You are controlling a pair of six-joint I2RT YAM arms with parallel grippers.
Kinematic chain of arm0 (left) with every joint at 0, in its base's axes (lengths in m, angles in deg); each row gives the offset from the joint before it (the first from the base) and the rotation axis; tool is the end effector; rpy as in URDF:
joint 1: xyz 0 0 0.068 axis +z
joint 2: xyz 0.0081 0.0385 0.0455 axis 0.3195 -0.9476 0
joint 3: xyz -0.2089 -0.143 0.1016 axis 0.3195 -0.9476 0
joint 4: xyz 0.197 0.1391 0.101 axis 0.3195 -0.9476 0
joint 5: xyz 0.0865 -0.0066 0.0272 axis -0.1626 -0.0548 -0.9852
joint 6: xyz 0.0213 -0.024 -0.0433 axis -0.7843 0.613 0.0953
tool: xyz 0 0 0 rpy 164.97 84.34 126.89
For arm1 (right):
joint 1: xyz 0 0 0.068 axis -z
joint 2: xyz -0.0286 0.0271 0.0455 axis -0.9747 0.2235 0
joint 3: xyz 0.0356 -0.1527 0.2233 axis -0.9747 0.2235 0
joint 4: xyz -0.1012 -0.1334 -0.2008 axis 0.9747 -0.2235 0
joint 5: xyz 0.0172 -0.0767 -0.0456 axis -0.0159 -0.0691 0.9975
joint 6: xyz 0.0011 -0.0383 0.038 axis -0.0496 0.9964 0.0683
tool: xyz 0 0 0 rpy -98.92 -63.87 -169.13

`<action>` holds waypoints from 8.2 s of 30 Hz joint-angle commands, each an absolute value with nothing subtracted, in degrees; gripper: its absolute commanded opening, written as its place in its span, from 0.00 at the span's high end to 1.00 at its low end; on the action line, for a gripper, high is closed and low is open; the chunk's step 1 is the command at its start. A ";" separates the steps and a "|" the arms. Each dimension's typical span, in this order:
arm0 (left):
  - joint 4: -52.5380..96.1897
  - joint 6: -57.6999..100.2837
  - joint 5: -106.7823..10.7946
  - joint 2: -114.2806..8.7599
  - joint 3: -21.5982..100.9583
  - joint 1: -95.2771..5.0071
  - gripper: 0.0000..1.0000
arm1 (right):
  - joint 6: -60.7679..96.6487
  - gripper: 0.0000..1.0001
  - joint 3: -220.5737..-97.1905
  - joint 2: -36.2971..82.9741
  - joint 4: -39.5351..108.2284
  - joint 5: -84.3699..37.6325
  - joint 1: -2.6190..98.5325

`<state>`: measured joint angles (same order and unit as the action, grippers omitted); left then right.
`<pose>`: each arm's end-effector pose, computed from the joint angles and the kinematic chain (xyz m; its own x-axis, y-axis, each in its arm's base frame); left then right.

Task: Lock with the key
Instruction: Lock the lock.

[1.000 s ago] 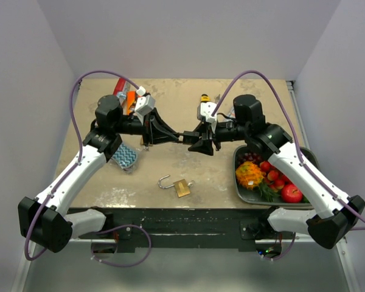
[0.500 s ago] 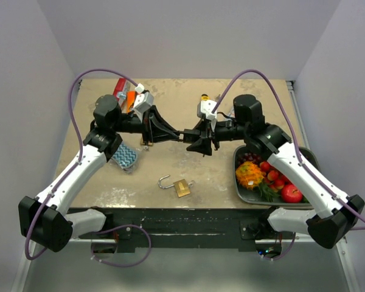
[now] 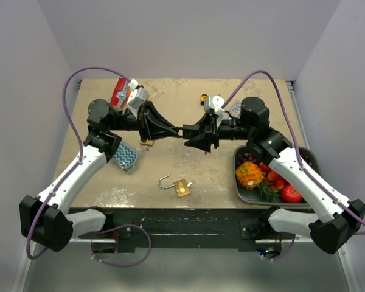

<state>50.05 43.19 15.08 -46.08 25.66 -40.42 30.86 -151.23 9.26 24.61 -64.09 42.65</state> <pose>0.2256 -0.1263 0.4023 -0.2605 -0.0861 -0.9616 0.9628 -0.0973 -0.2521 0.1970 0.1674 0.4047 -0.0286 -0.1052 -0.9940 -0.9926 0.1205 0.0158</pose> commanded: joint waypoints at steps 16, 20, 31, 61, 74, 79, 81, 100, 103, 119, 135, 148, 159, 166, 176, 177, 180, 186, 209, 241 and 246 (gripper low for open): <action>63.49 51.72 10.63 -45.47 23.67 -40.08 1.00 | 28.71 0.56 -151.89 9.23 29.14 -66.26 42.28; 65.07 53.04 10.02 -45.64 23.67 -40.17 1.00 | 28.62 0.56 -151.80 9.67 29.49 -66.62 42.02; 66.57 54.18 9.31 -47.05 23.76 -40.78 1.00 | 28.09 0.63 -152.59 10.72 31.07 -66.70 41.14; 22.52 14.89 16.17 -43.18 28.15 -34.88 0.40 | 25.63 1.00 -152.51 9.76 30.55 -68.90 43.69; 23.33 15.60 13.88 -43.71 29.91 -39.38 0.67 | 28.36 1.00 -153.47 10.37 27.83 -70.48 43.60; 22.71 14.99 14.41 -43.80 30.44 -39.46 0.75 | 29.41 1.00 -153.30 10.46 27.12 -70.31 43.51; 22.45 14.73 14.58 -43.89 30.88 -39.82 0.72 | 29.68 1.00 -153.38 10.63 26.77 -70.31 43.60; 8.05 4.90 12.04 -45.21 33.51 -42.28 0.62 | 32.49 1.00 -154.18 11.16 25.98 -70.83 43.51; 3.38 0.14 11.34 -45.29 34.22 -42.19 0.67 | 33.36 1.00 -154.26 10.90 25.19 -71.01 43.60; 7.59 2.76 12.21 -45.38 34.66 -42.45 1.00 | 36.09 1.00 -154.09 10.81 23.43 -70.49 43.60; 22.70 14.02 12.04 -48.45 35.80 -49.48 1.00 | 35.31 1.00 -153.30 13.45 25.62 -72.24 40.70; 30.26 19.20 10.81 -52.76 40.37 -56.16 1.00 | 34.34 1.00 -152.86 17.49 28.70 -73.12 37.27; 32.64 19.03 10.72 -56.28 44.32 -59.15 1.00 | 34.42 1.00 -153.12 21.53 30.11 -74.44 35.69; 25.52 15.42 12.65 -53.13 40.48 -54.77 1.00 | 38.20 1.00 -156.46 20.57 21.87 -74.35 38.92; 14.72 7.43 14.06 -51.01 37.65 -47.29 1.00 | 48.30 0.74 -161.12 19.95 5.51 -74.18 46.23; 14.28 6.82 13.97 -51.01 37.65 -47.03 1.00 | 48.83 0.58 -161.38 19.95 4.63 -73.74 46.23; 11.12 4.01 13.62 -50.83 37.56 -46.50 1.00 | 49.19 0.50 -161.56 19.08 2.95 -72.95 47.11; 5.23 -0.74 14.23 -50.66 36.59 -45.00 1.00 | 49.54 0.34 -161.03 17.32 1.37 -71.54 48.60; 2.14 -3.65 15.20 -49.95 33.08 -40.96 1.00 | 54.73 0.47 -161.82 15.82 -7.25 -69.69 52.39; -18.51 -23.25 15.46 -52.85 34.66 -33.41 1.00 | 59.32 1.00 -166.92 20.92 -19.21 -71.98 66.44; -13.25 -17.55 10.03 -51.10 32.38 -31.82 1.00 | 40.18 1.00 -161.66 22.23 4.05 -65.05 67.50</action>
